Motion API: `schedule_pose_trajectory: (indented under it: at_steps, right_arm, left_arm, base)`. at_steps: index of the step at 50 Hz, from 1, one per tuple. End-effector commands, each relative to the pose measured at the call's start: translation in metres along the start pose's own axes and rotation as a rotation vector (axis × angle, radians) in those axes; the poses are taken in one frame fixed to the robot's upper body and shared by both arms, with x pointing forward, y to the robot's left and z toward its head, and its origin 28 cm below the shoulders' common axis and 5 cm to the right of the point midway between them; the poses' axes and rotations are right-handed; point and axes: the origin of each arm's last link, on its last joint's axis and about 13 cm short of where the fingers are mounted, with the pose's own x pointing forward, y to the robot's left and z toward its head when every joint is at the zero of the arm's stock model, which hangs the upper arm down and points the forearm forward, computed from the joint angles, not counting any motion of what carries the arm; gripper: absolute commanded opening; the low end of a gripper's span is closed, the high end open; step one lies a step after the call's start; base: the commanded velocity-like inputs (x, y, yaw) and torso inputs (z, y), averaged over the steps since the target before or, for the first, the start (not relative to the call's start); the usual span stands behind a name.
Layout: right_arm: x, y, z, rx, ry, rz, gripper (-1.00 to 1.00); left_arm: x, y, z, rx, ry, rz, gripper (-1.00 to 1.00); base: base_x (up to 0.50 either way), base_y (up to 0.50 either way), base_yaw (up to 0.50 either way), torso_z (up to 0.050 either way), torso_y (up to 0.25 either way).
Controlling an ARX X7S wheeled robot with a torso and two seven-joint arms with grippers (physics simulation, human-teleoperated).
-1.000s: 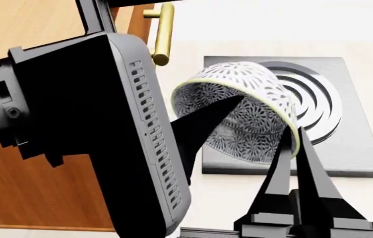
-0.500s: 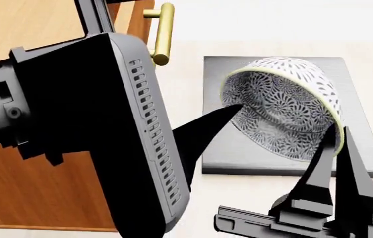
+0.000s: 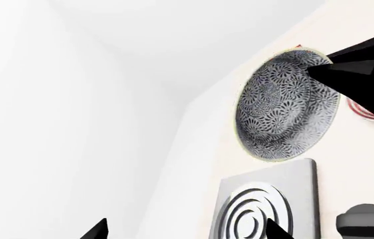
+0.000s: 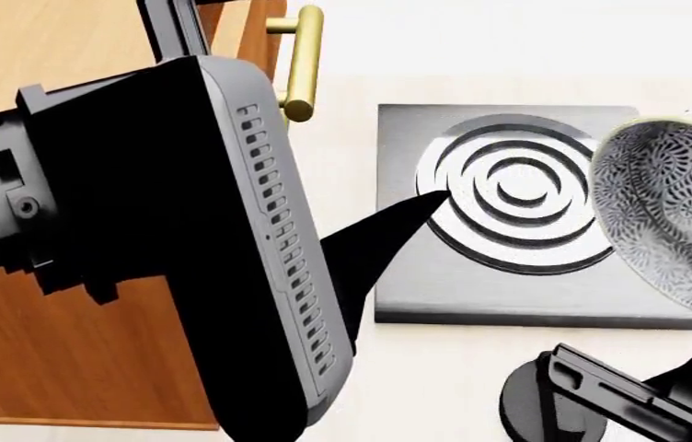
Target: Pick the akita bowl on the wooden cabinet and place it on the plate.
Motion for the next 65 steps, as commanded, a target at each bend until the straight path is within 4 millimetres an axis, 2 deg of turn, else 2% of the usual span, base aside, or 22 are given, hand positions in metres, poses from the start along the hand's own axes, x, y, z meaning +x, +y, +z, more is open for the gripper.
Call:
schedule_pose_trajectory:
  at_steps: [1, 28, 48, 56, 59, 60, 65]
  right_arm:
    - [0.004, -0.009, 0.007, 0.050, -0.016, -0.141, -1.00]
    - [0.004, -0.026, 0.013, 0.180, -0.003, -0.327, -1.00]
    - [0.006, -0.038, 0.008, 0.413, 0.121, -0.388, -1.00]
    - [0.004, -0.041, 0.008, 0.472, 0.139, -0.397, -1.00]
    - [0.003, -0.042, 0.009, 0.516, 0.142, -0.402, -1.00]
    - [0.002, -0.043, 0.012, 0.588, 0.111, -0.387, -1.00]
    - [0.000, -0.046, 0.014, 0.620, 0.104, -0.398, -1.00]
  left_arm:
    - [0.000, -0.001, -0.001, 0.000, -0.002, 0.004, 1.00]
    - [0.000, -0.002, -0.002, -0.021, 0.007, -0.010, 1.00]
    - [0.000, -0.004, -0.004, -0.017, 0.005, -0.004, 1.00]
    - [-0.001, -0.004, -0.004, -0.017, 0.005, -0.004, 1.00]
    - [-0.001, -0.004, -0.005, -0.016, 0.005, -0.003, 1.00]
    - [-0.001, -0.004, -0.005, -0.016, 0.006, -0.002, 1.00]
    - [0.000, -0.004, -0.005, -0.017, 0.005, -0.003, 1.00]
  base:
    - [0.00, 0.00, 0.00, 0.000, 0.000]
    - [0.00, 0.00, 0.00, 0.000, 0.000]
    - [0.00, 0.00, 0.00, 0.001, 0.000]
    - [0.00, 0.00, 0.00, 0.000, 0.001]
    - [0.00, 0.00, 0.00, 0.000, 0.000]
    - [0.00, 0.00, 0.00, 0.000, 0.000]
    - [0.00, 0.00, 0.00, 0.000, 0.000]
